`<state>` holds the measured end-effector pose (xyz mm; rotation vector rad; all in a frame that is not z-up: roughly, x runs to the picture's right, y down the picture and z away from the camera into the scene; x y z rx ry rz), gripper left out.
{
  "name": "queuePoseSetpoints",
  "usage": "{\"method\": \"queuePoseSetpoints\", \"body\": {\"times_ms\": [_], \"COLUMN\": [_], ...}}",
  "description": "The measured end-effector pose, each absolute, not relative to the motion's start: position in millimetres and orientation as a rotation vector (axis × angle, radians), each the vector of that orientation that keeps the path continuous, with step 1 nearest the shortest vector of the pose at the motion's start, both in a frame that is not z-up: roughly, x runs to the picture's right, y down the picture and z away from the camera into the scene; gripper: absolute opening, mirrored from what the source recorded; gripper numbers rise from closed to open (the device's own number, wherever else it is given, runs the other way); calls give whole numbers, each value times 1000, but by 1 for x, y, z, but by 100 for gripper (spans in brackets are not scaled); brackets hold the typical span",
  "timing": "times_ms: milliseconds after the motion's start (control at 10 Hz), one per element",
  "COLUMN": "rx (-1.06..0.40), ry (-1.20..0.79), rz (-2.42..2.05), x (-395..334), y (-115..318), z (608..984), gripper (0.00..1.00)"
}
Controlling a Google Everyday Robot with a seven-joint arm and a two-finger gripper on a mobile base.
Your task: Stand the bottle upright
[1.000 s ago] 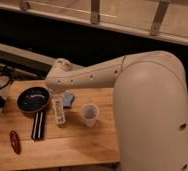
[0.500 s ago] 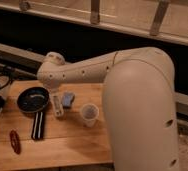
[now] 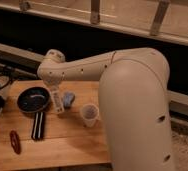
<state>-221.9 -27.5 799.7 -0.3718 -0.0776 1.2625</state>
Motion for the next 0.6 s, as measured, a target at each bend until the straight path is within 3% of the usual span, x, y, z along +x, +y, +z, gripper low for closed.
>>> {"method": "queuePoseSetpoints", "body": {"times_ms": [600], "rx": [-369], "ry": [-196], "rz": [1291], "x": [-227], "y": [-40], "z": [813], "gripper": [0]}}
